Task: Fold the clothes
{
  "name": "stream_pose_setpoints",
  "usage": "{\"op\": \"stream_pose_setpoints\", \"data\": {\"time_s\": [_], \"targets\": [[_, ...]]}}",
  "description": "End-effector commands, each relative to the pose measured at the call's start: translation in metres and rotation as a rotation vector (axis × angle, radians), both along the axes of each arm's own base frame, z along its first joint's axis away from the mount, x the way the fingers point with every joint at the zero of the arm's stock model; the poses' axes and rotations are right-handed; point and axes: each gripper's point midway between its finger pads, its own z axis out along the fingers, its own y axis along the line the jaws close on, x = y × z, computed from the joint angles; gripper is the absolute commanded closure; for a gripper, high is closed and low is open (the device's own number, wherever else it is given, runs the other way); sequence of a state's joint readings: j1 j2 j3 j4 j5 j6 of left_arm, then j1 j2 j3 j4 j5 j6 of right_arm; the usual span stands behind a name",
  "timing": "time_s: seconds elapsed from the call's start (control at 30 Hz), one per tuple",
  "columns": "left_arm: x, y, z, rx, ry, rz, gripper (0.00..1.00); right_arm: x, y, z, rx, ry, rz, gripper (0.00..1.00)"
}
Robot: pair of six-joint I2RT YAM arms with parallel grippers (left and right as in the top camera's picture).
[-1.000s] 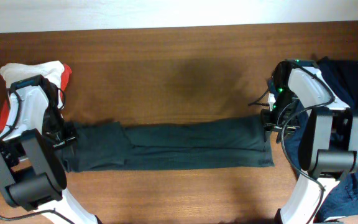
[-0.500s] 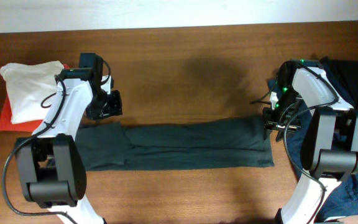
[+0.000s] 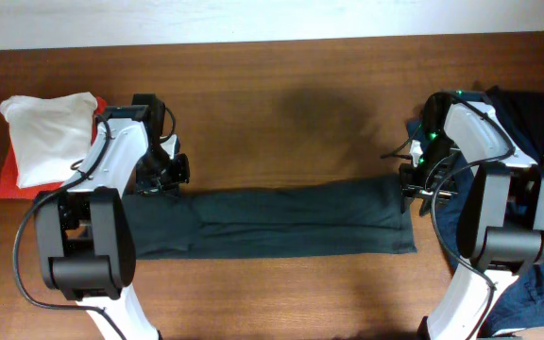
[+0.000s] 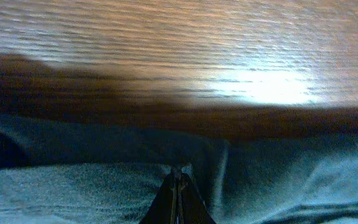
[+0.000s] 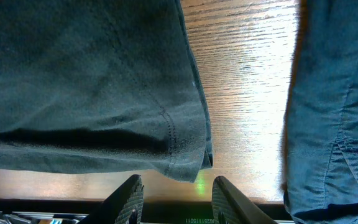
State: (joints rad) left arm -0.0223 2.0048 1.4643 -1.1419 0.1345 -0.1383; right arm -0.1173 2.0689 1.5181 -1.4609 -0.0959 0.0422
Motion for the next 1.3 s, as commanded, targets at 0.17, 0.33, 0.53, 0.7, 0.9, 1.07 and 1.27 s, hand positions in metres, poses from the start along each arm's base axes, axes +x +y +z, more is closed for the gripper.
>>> {"op": "stream_pose_setpoints", "data": {"time_s": [0.17,0.33,0.53,0.7,0.9,1.07,1.27], "targets": [[-0.008,-0.035,0.057,-0.16,-0.108,-0.104,0.99,0.001,0.001,0.006,0.006,-0.023,0.005,0.59],[-0.031,-0.057,0.032,-0.068,-0.055,-0.231,1.0,-0.001,0.001,0.006,0.007,-0.017,0.005,0.59],[-0.016,-0.062,0.027,-0.071,-0.126,-0.241,0.52,-0.001,0.001,0.007,0.007,-0.013,0.005,0.59],[-0.056,-0.056,0.03,-0.067,0.039,-0.236,0.81,0.0,0.001,0.006,0.006,-0.018,0.005,0.59],[-0.071,-0.065,0.009,-0.113,0.067,-0.23,0.85,0.0,0.001,0.006,0.006,-0.018,0.005,0.59],[-0.074,-0.103,-0.024,-0.156,-0.025,-0.339,0.66,0.0,0.001,0.006,0.006,-0.017,0.004,0.59],[-0.022,-0.112,0.053,-0.143,-0.241,-0.364,0.58,-0.001,0.001,0.006,0.017,-0.018,0.025,0.52]]}}
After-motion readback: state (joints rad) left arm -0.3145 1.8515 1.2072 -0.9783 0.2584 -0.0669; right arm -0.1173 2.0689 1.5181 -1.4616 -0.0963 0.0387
